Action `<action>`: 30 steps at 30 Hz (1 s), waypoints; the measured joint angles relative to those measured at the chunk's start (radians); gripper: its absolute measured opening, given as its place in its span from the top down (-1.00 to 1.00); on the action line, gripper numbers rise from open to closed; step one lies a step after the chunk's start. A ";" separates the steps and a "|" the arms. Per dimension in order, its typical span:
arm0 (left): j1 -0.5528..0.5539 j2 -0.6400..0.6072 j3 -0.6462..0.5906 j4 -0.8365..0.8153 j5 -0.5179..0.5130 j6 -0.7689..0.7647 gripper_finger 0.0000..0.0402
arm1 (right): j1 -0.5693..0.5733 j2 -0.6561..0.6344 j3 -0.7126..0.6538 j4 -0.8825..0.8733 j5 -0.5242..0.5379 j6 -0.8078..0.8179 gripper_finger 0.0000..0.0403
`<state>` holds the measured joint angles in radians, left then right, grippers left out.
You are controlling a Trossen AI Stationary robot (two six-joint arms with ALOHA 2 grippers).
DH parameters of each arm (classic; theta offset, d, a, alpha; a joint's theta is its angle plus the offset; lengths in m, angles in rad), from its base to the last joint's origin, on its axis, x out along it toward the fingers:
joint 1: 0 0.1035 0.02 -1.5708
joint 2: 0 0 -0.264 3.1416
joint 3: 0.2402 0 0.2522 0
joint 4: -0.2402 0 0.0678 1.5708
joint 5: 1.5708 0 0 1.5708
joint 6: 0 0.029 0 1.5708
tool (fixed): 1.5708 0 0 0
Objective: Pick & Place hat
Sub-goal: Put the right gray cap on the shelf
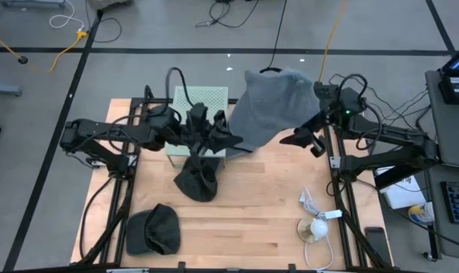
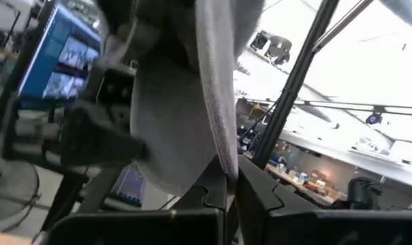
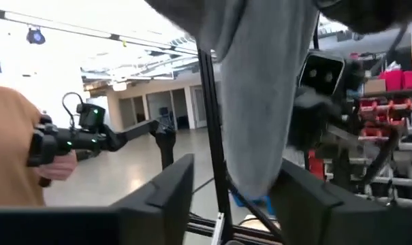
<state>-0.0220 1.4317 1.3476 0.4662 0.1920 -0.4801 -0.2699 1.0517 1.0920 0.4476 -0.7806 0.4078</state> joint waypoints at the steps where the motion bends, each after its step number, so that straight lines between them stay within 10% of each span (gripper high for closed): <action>1: 0.005 -0.006 0.001 -0.004 0.002 0.004 0.95 | 0.000 -0.008 0.000 -0.020 0.001 0.005 0.06; 9: 0.040 -0.135 0.002 -0.216 0.010 0.052 0.95 | 0.005 -0.045 0.000 -0.250 0.045 0.081 -0.22; 30: 0.039 -0.511 0.002 -0.954 0.018 0.000 0.95 | 0.006 -0.046 0.000 -0.347 0.319 0.068 -0.13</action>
<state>0.0166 0.9206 1.3499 -0.4877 0.2099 -0.4805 -0.2641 1.0054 1.0924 0.1007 -0.4614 0.4755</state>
